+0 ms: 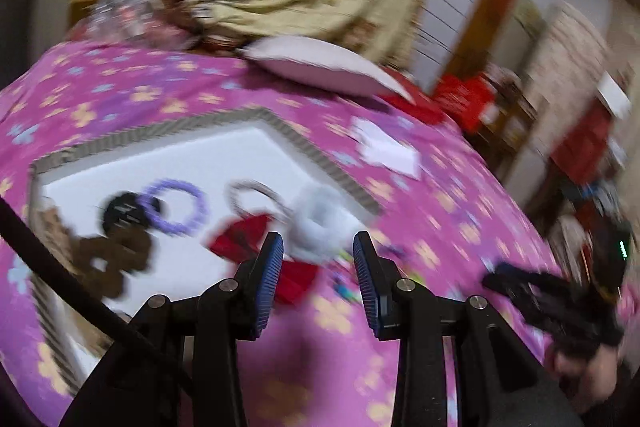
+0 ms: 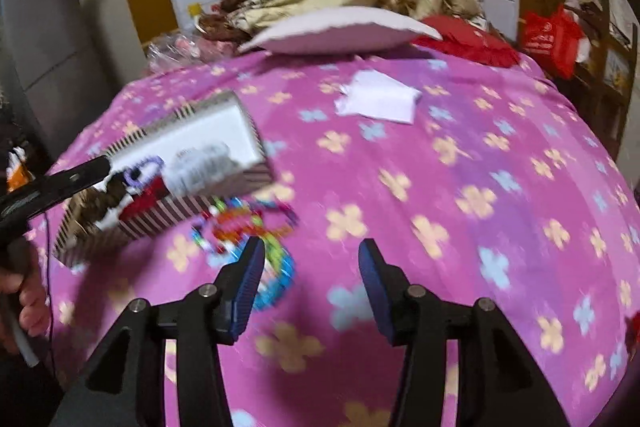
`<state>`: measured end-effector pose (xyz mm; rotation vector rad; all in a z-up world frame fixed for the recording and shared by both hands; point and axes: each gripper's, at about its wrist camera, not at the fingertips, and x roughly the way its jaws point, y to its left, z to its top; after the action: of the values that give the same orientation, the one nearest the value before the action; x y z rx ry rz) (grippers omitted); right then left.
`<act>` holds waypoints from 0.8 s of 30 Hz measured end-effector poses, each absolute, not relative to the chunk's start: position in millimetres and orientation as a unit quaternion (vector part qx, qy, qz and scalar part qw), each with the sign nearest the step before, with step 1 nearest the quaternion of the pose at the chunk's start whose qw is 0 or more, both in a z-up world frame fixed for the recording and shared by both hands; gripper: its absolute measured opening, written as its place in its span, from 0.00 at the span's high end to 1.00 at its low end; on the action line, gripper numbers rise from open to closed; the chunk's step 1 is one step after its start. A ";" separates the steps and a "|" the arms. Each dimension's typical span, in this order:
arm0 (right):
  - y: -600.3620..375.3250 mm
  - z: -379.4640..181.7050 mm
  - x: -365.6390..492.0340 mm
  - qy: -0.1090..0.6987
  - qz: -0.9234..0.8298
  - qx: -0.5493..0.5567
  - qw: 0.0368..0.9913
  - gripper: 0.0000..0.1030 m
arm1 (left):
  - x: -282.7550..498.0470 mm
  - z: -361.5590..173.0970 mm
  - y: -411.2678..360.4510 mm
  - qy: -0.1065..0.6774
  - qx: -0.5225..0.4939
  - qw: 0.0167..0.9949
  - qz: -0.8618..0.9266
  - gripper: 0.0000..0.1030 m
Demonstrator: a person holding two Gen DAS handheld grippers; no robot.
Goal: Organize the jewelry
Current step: 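Withdraw both tools from the box toward the remaining bead bracelets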
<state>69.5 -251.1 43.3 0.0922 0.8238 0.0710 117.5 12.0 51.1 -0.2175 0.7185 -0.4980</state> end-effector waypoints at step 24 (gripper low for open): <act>-222.5 -2.2 92.8 0.454 0.117 0.036 0.883 0.93 | 120.4 -4.0 -45.8 0.446 -0.009 0.862 -0.242 0.66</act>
<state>92.8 -222.5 -2.2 0.0751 0.9453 0.2444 120.4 -45.8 -4.0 -0.0197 0.9359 -0.5070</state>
